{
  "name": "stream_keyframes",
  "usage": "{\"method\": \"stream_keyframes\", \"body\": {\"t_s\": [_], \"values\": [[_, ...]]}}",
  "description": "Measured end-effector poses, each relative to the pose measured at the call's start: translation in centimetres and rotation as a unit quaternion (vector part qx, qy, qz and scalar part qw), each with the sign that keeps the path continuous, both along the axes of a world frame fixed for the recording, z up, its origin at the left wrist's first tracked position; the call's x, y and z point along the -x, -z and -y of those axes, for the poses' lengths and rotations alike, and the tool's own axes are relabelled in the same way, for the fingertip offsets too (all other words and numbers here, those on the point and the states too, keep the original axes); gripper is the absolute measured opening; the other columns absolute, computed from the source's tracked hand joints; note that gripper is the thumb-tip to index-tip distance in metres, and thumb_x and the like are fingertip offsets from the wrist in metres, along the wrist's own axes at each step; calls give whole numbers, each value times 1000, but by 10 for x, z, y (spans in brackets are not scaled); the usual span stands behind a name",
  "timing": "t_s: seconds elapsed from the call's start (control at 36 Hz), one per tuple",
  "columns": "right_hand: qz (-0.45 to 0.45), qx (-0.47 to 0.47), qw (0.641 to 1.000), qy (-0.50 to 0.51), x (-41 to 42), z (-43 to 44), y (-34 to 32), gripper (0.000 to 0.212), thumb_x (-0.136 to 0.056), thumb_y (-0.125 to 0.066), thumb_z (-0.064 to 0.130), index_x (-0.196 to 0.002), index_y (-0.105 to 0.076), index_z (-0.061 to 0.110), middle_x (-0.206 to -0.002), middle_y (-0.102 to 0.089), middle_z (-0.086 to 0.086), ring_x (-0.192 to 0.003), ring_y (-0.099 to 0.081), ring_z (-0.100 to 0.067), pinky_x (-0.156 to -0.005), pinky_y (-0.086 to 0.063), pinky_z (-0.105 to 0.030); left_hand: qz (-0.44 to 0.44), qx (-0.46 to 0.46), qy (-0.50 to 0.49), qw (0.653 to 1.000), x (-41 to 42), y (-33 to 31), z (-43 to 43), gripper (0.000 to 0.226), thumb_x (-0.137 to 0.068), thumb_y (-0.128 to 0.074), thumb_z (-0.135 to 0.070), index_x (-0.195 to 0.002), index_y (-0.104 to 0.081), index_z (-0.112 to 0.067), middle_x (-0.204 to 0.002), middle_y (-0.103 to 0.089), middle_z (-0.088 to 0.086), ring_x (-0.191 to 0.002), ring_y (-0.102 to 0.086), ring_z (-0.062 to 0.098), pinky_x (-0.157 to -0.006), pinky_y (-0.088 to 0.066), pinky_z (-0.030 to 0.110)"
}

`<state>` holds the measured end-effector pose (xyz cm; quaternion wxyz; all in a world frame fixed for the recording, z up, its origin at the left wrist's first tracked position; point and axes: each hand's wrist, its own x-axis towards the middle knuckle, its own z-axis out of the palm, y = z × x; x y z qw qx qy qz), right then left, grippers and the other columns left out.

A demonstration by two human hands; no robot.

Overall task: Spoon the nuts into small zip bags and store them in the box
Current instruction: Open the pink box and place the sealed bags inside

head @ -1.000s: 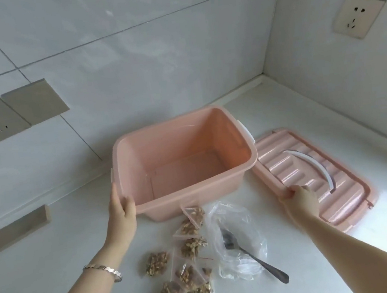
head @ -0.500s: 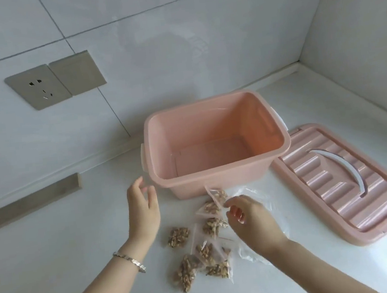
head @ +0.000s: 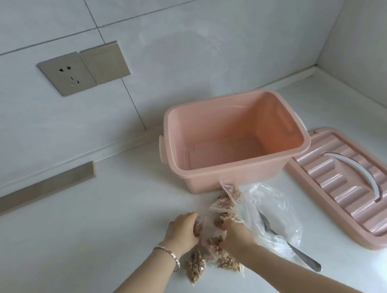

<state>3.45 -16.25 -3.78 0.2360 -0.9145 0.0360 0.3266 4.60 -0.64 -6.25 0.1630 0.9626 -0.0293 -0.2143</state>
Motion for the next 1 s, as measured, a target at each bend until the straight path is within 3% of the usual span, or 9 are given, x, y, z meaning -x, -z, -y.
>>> {"method": "stream_keyframes", "body": {"t_s": [0.25, 0.33, 0.44, 0.53, 0.58, 0.64, 0.72, 0.86, 1.0], "values": [[38, -129, 991, 3, -12, 22, -53, 42, -84, -54, 2, -123, -46, 15, -89, -61, 1, -71, -58, -9, -61, -51, -15, 51, 250, -196, 947, 18, -29, -12, 18, -74, -74, -18, -78, -59, -11, -69, -53, 3, -55, -51, 10, -52, -40, 17], [84, -143, 986, -3, -23, 36, -81, 38, -83, -56, 4, -119, -55, 14, -86, -62, 4, -74, -59, -9, -69, -50, -17, 69, 328, -200, 921, 18, -59, -8, 13, -78, -72, -13, -73, -60, -15, -70, -48, 6, -53, -52, 6, -53, -46, 16], [142, -175, 973, -53, -47, 52, -133, 30, -80, -63, 3, -109, -66, 11, -75, -61, 11, -66, -56, -1, -63, -46, -7, 152, 367, -169, 902, 9, -106, 0, 13, -71, -72, -37, -76, -66, -26, -77, -58, 8, -67, -58, 35, -65, -53, 52], [171, -179, 965, -87, -73, 61, -165, 19, -82, -64, 7, -99, -67, 14, -77, -62, 14, -65, -56, 3, -60, -47, -5, 218, 396, -147, 880, -11, -150, 9, 13, -75, -72, -24, -74, -69, -37, -73, -68, -10, -68, -64, 25, -65, -56, 45], [208, -174, 959, -77, -96, 65, -176, 17, -82, -65, 9, -99, -68, 12, -75, -60, 15, -65, -54, 5, -56, -45, -4, 252, 390, -157, 871, -33, -169, 12, 30, -78, -70, -10, -69, -71, -39, -75, -70, -20, -72, -67, 13, -66, -55, 29], [240, -154, 956, -63, -122, 67, -180, 13, -83, -65, 13, -95, -69, 11, -78, -65, 6, -62, -54, 3, -51, -44, -6, 276, 377, -159, 870, -60, -179, 16, 4, -75, -70, -22, -74, -73, -25, -80, -73, -9, -80, -67, 21, -72, -55, 36], [239, -91, 965, -66, -165, 65, -172, 14, -85, -63, 18, -90, -71, 8, -87, -71, -8, -67, -59, -13, -56, -42, -17, 279, 339, -187, 879, -106, -175, 19, 43, -65, -61, -44, -80, -70, -5, -82, -71, 12, -78, -66, 29, -69, -53, 47], [165, -12, 982, -93, -220, 57, -130, 25, -85, -61, 23, -96, -69, 2, -92, -70, -14, -87, -64, -27, -67, -45, -28, 183, 269, -187, 927, -171, -150, 30, 27, -75, -72, -22, -51, -60, -20, -51, -62, -13, -59, -60, 4, -60, -47, 21], [107, 28, 983, -144, -257, 46, -87, 27, -85, -56, 20, -92, -67, -3, -95, -70, -16, -91, -64, -30, -66, -45, -28, 58, 191, -247, 948, -212, -116, 24, 16, -81, -70, -15, -67, -64, -10, -69, -62, 10, -68, -58, 22, -73, -53, 37]]}}
